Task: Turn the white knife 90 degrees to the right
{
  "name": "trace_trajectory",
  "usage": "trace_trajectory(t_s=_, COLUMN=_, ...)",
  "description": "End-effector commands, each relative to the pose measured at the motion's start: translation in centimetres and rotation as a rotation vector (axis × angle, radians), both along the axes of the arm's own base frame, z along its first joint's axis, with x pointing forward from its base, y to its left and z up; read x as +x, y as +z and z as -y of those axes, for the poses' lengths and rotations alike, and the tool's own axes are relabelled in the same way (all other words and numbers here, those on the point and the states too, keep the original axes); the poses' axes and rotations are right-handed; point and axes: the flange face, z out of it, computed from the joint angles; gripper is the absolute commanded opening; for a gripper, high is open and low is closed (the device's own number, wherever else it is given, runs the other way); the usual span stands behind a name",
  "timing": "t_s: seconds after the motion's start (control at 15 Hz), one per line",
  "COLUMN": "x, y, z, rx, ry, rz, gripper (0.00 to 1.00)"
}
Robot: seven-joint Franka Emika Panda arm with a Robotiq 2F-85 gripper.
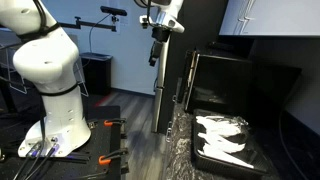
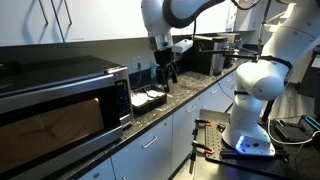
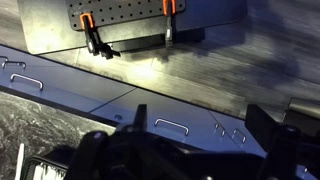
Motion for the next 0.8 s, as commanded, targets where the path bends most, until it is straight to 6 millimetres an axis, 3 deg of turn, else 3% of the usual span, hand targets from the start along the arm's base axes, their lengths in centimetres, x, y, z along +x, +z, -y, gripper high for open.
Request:
trace_trajectory(t_s=0.0, x=0.0, y=0.0, z=0.0, rx=0.0, ry=0.0, rz=0.0, gripper=1.0)
trace_trajectory(t_s=0.4, x=0.2, y=0.0, z=-0.1, rx=0.001, ry=-0.011, rz=0.001, gripper=1.0)
trace_trajectory(t_s=0.73, x=0.8, y=0.5, z=1.4, rx=0.001, ry=-0.167, rz=0.07, gripper=1.0)
